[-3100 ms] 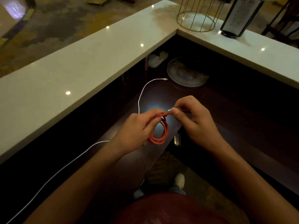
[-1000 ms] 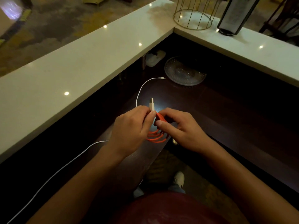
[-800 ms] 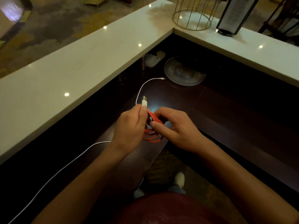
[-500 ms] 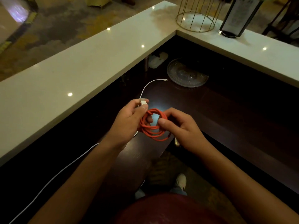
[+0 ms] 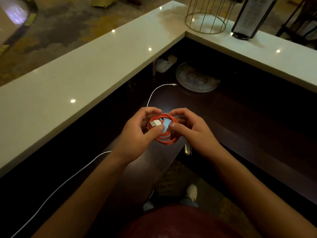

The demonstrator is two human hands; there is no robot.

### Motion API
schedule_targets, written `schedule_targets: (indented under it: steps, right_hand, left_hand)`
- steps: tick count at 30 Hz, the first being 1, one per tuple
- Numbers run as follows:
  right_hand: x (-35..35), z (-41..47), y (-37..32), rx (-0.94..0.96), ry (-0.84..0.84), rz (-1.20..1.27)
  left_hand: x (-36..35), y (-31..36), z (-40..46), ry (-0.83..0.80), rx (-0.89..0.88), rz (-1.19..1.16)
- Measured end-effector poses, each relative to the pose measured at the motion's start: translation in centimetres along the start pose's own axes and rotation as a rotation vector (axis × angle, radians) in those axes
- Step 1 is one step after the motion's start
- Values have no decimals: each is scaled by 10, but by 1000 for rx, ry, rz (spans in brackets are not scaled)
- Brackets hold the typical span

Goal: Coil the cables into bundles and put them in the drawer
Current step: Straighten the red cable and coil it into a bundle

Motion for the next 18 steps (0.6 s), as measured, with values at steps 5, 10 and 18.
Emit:
schedule_targets:
  steps: [5, 10, 18]
  right_hand:
    - [-5, 0, 4, -15, -56, -17]
    - [-1, -1, 1, -54, -35, 39]
    - [-1, 0, 12, -168, -31, 120]
  left_hand:
    - [-5, -5, -1, -76, 36, -153]
    - [-7, -9, 0, -125, 78, -313]
    - [-2, -11, 1, -60, 71, -225]
Point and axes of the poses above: each hand's wrist, its own z-axis towards the middle knuckle, its own x-axis out of the back of the hand, y = z × x, the point moved 6 cm from there along z, towards the middle knuckle, and after that the axes turned 14 degrees about z, right-handed, at the moved point
